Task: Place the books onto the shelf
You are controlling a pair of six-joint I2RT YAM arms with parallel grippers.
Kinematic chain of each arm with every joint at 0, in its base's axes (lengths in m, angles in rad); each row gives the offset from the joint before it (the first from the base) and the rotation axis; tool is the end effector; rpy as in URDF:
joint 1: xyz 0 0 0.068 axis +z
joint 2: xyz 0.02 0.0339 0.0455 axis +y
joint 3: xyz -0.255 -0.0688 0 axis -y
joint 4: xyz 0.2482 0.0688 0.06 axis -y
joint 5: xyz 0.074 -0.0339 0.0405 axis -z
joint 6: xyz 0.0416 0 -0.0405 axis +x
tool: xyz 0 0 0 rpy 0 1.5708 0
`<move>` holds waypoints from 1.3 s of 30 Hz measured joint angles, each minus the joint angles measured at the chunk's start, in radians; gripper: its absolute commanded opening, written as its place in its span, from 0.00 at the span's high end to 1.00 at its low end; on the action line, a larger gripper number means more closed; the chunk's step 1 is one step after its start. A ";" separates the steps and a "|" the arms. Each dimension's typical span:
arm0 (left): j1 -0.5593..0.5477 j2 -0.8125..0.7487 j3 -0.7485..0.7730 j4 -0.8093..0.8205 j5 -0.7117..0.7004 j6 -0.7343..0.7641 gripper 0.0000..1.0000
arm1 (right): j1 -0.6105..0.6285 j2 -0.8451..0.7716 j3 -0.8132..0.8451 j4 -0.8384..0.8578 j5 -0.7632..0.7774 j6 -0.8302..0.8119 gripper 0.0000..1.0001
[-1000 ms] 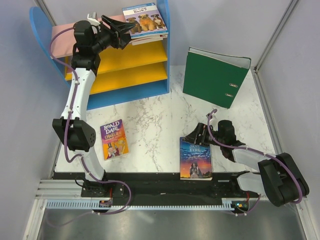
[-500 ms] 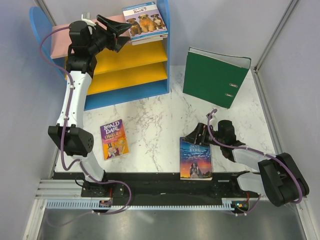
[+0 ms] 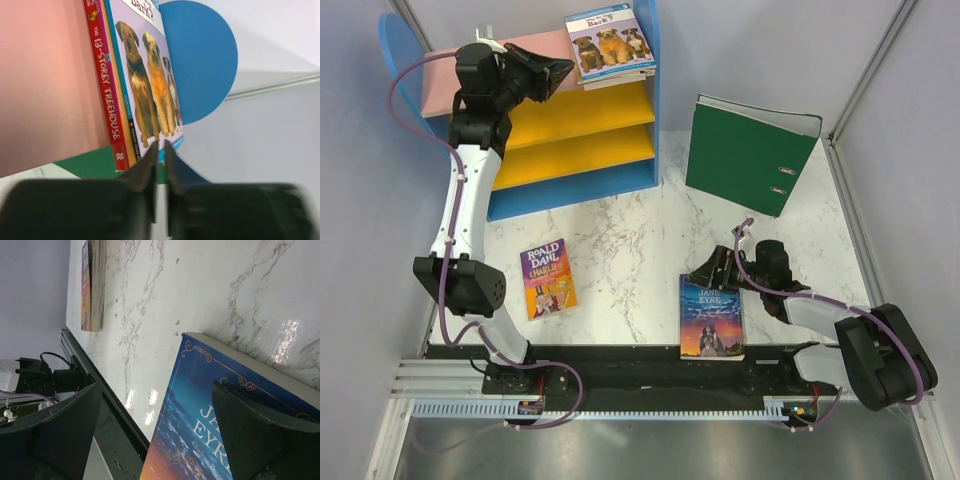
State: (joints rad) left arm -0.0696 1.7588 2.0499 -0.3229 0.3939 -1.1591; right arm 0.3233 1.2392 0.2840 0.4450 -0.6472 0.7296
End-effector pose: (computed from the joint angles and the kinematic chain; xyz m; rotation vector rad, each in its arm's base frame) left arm 0.3985 -0.0438 0.4891 -0.6074 1.6444 -1.2417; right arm 0.2033 0.0946 0.1343 0.0201 2.2385 1.2841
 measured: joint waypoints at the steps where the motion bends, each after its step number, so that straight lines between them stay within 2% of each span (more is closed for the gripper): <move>1: 0.000 0.000 0.000 -0.003 -0.003 0.003 0.98 | 0.000 0.000 0.000 0.000 0.000 0.000 0.02; 13: -0.016 0.000 -0.008 -0.055 -0.164 0.143 0.98 | 0.000 0.013 0.000 0.016 -0.008 0.003 0.02; 25: -0.193 0.002 0.023 -0.156 -0.511 0.479 0.98 | 0.000 0.015 0.000 0.019 -0.010 0.005 0.02; 32: -0.204 0.002 0.037 -0.168 -0.612 0.557 0.98 | 0.000 0.018 0.000 0.021 -0.011 0.007 0.02; 39: -0.193 -0.015 0.015 -0.160 -0.676 0.573 0.98 | 0.000 0.021 0.000 0.026 -0.013 0.007 0.02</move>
State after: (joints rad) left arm -0.2630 1.7439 2.0647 -0.4831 -0.2825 -0.5858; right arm 0.3233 1.2602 0.2840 0.4709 -0.6605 0.7368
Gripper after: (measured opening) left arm 0.025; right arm 0.980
